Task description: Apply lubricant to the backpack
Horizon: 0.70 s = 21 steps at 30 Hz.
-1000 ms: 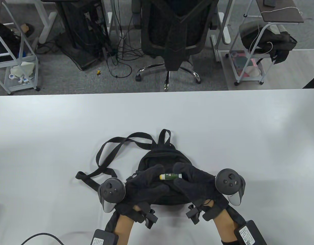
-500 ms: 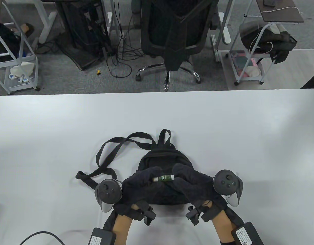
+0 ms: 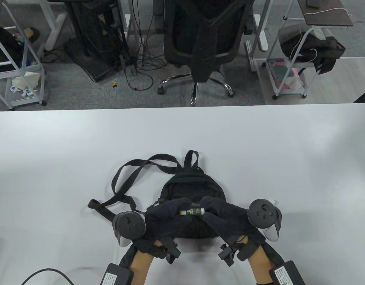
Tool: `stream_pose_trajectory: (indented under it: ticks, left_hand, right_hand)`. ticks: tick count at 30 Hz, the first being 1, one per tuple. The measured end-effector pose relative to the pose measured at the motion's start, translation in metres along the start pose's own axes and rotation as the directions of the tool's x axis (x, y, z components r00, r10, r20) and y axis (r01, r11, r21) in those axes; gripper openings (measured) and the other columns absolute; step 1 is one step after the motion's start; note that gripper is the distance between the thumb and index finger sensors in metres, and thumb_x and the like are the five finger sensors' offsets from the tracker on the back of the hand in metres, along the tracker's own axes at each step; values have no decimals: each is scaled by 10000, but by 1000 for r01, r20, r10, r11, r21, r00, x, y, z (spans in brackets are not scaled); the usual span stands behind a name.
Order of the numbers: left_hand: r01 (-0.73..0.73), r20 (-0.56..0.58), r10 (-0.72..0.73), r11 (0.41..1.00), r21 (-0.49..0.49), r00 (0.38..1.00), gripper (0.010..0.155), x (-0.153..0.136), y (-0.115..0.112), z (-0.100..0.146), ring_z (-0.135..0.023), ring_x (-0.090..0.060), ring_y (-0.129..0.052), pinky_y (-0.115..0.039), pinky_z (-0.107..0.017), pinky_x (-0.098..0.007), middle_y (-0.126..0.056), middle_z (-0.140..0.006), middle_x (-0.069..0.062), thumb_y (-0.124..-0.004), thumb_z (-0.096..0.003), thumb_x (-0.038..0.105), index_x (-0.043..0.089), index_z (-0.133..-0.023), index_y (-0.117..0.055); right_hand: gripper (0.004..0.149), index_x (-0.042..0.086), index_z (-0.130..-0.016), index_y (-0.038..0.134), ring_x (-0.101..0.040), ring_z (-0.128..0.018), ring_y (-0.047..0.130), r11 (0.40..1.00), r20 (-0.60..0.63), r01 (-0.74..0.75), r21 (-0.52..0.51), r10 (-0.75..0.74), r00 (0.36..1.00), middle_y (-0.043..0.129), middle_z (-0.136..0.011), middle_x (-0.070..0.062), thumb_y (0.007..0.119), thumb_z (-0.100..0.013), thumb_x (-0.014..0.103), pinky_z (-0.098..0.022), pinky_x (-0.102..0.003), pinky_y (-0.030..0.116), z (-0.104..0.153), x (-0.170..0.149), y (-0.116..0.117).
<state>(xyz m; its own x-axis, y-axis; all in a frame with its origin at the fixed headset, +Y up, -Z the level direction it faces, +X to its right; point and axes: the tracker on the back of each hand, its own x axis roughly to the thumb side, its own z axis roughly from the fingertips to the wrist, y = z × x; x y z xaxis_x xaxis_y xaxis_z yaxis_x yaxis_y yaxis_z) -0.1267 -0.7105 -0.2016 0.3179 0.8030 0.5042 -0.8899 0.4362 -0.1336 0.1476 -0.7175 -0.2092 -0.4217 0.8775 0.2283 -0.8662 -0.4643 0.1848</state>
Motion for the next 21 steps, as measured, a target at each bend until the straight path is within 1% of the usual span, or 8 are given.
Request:
stream_pose_trajectory:
  ticks: [2,3,5,9,12,14,19,21]
  left_hand:
    - [-4,11,4,1000,0,1000,524,2,-1,1,-615,-303,-1068,-859,-523,-561,-1004,-764,-31,-1021,-387,367,190,-861,-884]
    - [4,13,-4,1000,4,1000,523,2,-1,1,-612,-303,-1070,-860,-523,-560,-1006,-761,-32,-1022,-385,364,188,-858,-887]
    - [13,15,-13,1000,-2,1000,524,2,-1,1,-612,-301,-1071,-862,-522,-559,-1005,-762,-29,-1019,-384,370,194,-859,-885]
    - [-8,7,8,1000,1,1000,522,0,1,1,-612,-302,-1070,-861,-521,-560,-1007,-760,-31,-1020,-385,367,191,-858,-887]
    - [-22,2,22,1000,0,1000,523,0,0,0,-612,-303,-1069,-860,-522,-561,-1005,-761,-32,-1020,-387,367,188,-859,-885]
    - [-22,2,22,1000,-14,1000,522,0,-3,-1,-611,-303,-1070,-860,-522,-560,-1006,-760,-32,-1019,-386,368,189,-858,-886]
    - [-9,5,9,1000,-1,1000,522,0,-1,2,-605,-305,-1072,-862,-516,-562,-1010,-753,-37,-1020,-384,366,182,-855,-890]
    - [-6,10,6,1000,11,1000,520,2,1,4,-599,-302,-1075,-865,-513,-560,-1012,-750,-34,-1020,-383,369,184,-852,-891]
  right_hand:
    - [559,276,-908,830,-188,-477,1074,1000,-7,-29,4,29,1000,978,-743,2,760,-478,626,-518,-501,822,-1,-3,2]
    - [518,287,-871,861,-186,-450,1077,1000,-4,-16,17,16,1000,993,-712,6,739,-487,613,-513,-500,823,-1,-2,3]
    - [463,296,-846,876,-181,-437,1076,999,8,20,31,-20,1000,998,-692,14,753,-496,574,-514,-501,821,-2,-1,5]
    - [516,292,-932,792,-169,-515,1064,999,22,27,42,-28,999,950,-777,18,861,-472,515,-539,-501,812,-2,0,4]
    - [571,274,-940,793,-192,-513,1064,999,10,17,28,-17,1000,954,-776,2,791,-477,608,-530,-506,810,-2,-2,4]
    - [494,286,-866,862,-191,-458,1075,1000,9,2,30,-2,1000,989,-712,6,744,-494,588,-514,-504,818,-2,-1,5]
    - [538,304,-939,775,-169,-537,1057,995,19,59,81,-61,998,935,-795,27,885,-459,519,-551,-503,803,-5,-6,5]
    - [622,283,-973,748,-188,-564,1049,994,8,69,89,-70,997,916,-827,12,891,-444,578,-552,-511,796,-4,-9,6]
